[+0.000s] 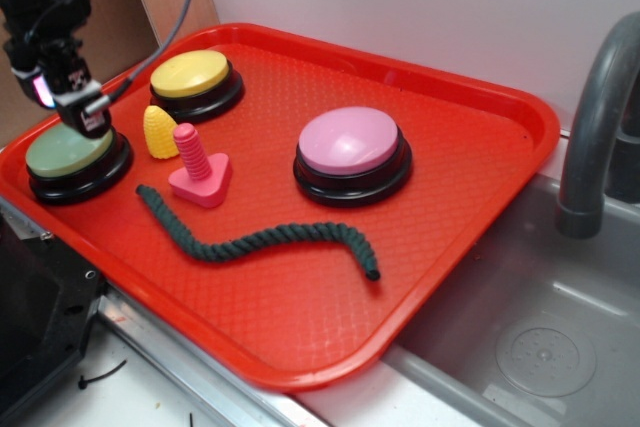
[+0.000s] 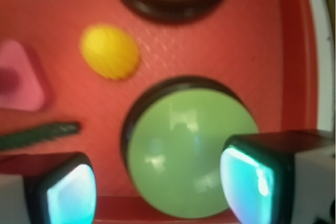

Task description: Push the green button.

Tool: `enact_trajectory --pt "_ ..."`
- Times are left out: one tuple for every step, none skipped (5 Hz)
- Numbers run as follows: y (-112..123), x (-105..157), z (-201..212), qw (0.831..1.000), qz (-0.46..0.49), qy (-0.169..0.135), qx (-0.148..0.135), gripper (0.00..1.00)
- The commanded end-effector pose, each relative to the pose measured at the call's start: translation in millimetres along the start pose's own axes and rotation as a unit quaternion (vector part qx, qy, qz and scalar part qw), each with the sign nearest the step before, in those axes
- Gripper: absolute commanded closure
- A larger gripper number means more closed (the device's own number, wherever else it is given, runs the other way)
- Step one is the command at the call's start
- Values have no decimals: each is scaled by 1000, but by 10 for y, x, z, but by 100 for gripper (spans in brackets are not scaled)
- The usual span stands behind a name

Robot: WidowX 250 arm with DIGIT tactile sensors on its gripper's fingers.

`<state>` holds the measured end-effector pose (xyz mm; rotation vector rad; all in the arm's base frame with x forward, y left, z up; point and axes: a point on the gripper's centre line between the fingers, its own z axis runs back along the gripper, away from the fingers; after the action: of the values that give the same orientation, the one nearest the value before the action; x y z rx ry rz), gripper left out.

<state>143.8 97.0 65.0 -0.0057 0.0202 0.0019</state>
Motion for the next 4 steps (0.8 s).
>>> enact_trajectory --pt "117 51 -188 1000 -4 3 4 0" --pt "123 69 -209 1000 -7 17 9 0" --pt "131 63 -82 1000 0 10 12 0" --pt "176 30 166 1000 15 -13 17 0"
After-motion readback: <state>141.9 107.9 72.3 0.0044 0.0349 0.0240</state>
